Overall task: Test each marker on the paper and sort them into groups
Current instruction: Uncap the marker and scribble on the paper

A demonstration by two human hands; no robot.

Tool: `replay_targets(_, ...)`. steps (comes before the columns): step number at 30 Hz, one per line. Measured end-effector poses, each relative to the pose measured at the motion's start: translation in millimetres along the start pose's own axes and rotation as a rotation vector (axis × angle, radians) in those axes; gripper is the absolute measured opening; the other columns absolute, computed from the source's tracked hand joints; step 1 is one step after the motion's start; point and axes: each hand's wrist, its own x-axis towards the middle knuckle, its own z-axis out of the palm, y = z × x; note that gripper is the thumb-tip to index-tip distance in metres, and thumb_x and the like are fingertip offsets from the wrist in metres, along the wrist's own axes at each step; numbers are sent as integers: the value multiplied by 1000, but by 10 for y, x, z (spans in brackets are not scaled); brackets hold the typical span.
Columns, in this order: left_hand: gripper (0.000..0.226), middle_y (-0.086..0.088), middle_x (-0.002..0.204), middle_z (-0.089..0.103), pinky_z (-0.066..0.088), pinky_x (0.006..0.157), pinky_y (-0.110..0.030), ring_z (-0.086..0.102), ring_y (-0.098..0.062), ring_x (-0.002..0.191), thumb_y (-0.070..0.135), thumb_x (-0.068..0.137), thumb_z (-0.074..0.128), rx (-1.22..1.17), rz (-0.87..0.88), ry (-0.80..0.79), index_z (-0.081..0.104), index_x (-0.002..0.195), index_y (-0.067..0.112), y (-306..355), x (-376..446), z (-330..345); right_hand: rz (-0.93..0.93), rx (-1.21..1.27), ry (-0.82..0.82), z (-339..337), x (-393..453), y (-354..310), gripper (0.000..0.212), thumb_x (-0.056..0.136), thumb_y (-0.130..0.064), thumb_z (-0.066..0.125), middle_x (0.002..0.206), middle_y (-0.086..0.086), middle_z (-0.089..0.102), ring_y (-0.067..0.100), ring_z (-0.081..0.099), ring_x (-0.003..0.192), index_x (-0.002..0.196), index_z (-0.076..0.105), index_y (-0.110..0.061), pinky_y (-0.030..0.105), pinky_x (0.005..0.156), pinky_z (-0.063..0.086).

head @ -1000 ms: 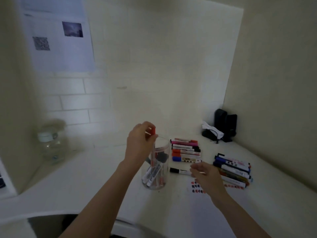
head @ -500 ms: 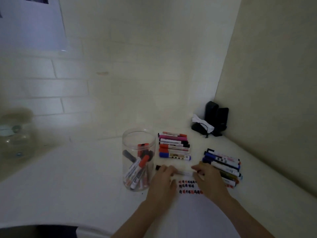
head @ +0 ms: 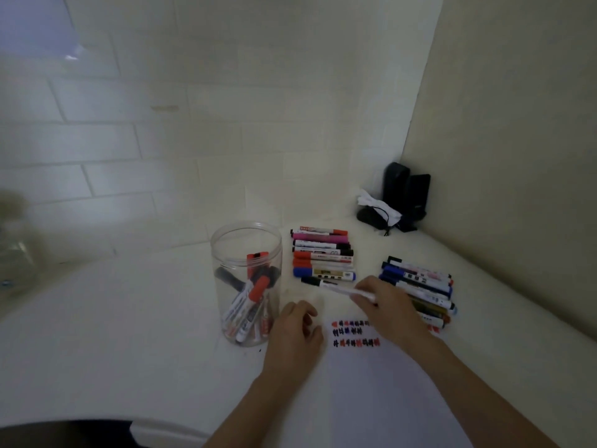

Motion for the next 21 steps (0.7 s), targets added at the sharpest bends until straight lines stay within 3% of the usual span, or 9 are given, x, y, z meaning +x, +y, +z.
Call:
replay_targets(2,20,12,89,51,42,65,-10,51,-3,74,18,85,65,-13,-4,9,53,98,28,-8,-2,-1,115,324,-23,-248,-121,2,9,92,-27,63,77,-6,71,7,64,62,95,67,-19,16,55,49)
replay_targets(8,16,10,111,47,43,77,-13,52,-2,89,24,96,51,-90,-10,81,50,112,28,180,-19,-11,478,951,40,-532,-586,179,12,85,-15,72,71,7,60,14,52,64,88,71,-3,27,60,44)
replay_targets(12,30,14,119,41,39,84,-9,47,-1,104,41,99,40,-80,147,-102,48,125,28,481,-60,30,481,1031,114,-478,-738,127,16,90,-18,66,71,6,62,13,53,64,93,70,-2,27,61,46)
replay_targets(15,35,8,118,49,40,89,-18,47,-5,103,40,102,33,103,309,-218,47,130,25,645,-51,105,454,1058,159,-449,-780,30,14,91,-22,65,74,3,66,12,59,68,95,69,-9,25,63,50)
replay_targets(21,31,3,113,54,33,79,-15,42,-5,92,30,104,29,148,309,-269,47,127,21,665,-26,189,438,1126,182,-409,-818,-64,16,94,-23,61,70,2,62,12,55,65,98,68,-10,25,58,44)
